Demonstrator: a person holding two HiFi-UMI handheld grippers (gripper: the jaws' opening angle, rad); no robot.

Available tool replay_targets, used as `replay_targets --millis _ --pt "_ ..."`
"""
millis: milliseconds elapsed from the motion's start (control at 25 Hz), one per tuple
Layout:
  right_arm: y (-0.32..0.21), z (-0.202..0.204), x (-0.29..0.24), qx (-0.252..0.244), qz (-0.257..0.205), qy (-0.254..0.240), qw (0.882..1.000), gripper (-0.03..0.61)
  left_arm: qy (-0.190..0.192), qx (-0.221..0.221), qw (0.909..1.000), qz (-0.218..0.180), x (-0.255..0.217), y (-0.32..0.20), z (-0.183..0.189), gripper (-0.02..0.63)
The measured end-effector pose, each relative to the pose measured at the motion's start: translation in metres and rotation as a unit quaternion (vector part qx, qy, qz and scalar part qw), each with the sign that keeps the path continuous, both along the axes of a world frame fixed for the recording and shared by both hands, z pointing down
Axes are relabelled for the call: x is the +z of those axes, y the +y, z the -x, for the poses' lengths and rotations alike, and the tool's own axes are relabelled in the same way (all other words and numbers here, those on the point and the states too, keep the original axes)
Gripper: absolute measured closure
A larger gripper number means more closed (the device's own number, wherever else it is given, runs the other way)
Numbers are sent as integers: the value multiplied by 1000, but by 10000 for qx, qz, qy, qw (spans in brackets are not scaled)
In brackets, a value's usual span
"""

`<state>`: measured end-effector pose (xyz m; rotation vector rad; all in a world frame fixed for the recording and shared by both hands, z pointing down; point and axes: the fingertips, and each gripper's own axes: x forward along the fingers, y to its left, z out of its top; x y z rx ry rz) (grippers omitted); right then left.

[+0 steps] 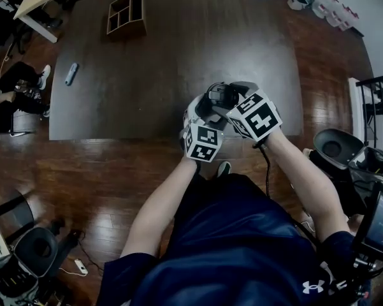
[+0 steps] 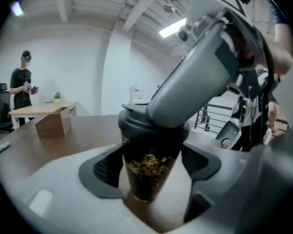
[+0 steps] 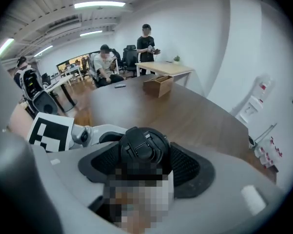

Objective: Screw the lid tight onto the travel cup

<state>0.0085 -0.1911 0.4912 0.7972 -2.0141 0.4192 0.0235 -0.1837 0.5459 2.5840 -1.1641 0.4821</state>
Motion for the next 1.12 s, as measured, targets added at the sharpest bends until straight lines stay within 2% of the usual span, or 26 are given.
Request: replay_targets --millis 120,240,360,440,560,640,760,880,1120 --pt "-3 0 1 231 -106 -99 9996 244 -54 -150 9999 17 2 -3 0 236" --pt "-2 2 1 124 -138 -275 9994 242 -107 -38 9999 86 4 -1 2 235" --pt "-5 -1 -13 201 -274 -753 9966 235 -21 117 9998 167 0 6 13 235" --pt "-7 -12 -33 377 -466 -1179 9912 236 237 5 9994 268 -15 14 29 235" --pt "0 -36 -68 741 -692 -2105 9723 294 924 -269 9946 387 -53 31 48 253" --pt "12 -51 -90 950 -814 -2743 9535 387 1318 -385 9900 339 -81 43 56 340" --pt "31 -67 -114 1082 -994 -3428 9279 542 1664 -466 9849 79 -123 58 56 477" --pt "55 -83 -130 1105 -1265 -3757 9114 566 1848 -351 9820 -141 -159 78 36 597" --pt "86 -94 -157 950 -1949 -4025 8894 568 1710 -296 9837 -473 -211 101 6 609"
